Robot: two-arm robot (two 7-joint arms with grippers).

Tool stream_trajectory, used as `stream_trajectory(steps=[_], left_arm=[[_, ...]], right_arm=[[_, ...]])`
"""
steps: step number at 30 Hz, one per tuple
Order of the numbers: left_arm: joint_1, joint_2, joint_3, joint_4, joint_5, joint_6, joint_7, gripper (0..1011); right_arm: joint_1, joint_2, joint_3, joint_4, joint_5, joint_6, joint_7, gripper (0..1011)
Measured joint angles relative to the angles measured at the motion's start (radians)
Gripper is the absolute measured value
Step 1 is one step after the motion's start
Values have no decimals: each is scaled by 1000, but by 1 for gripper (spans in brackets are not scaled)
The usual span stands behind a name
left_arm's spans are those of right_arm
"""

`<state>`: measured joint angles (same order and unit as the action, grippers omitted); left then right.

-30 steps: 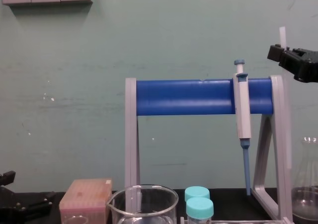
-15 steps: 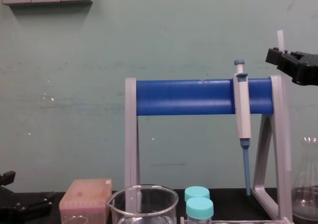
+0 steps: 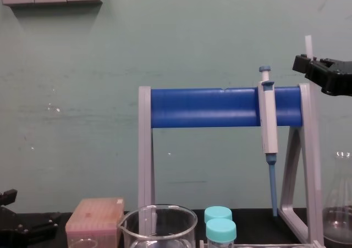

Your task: Pick up the stirring rod with one hand, then place it down.

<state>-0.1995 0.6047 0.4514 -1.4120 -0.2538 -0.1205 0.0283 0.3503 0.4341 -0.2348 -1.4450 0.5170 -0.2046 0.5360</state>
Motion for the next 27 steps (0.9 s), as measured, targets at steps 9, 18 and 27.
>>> stream_trajectory(steps=[9, 18, 27], left_arm=[[0, 0, 0, 0, 0, 0, 0, 1000], [0, 0, 0, 0, 0, 0, 0, 1000], [0, 0, 0, 0, 0, 0, 0, 1000]], right_arm=[[0, -2, -2, 0, -4, 2, -4, 71], [-2, -3, -3, -1, -7, 5, -8, 72], [-17, -1, -1, -17, -4, 19, -14, 71]])
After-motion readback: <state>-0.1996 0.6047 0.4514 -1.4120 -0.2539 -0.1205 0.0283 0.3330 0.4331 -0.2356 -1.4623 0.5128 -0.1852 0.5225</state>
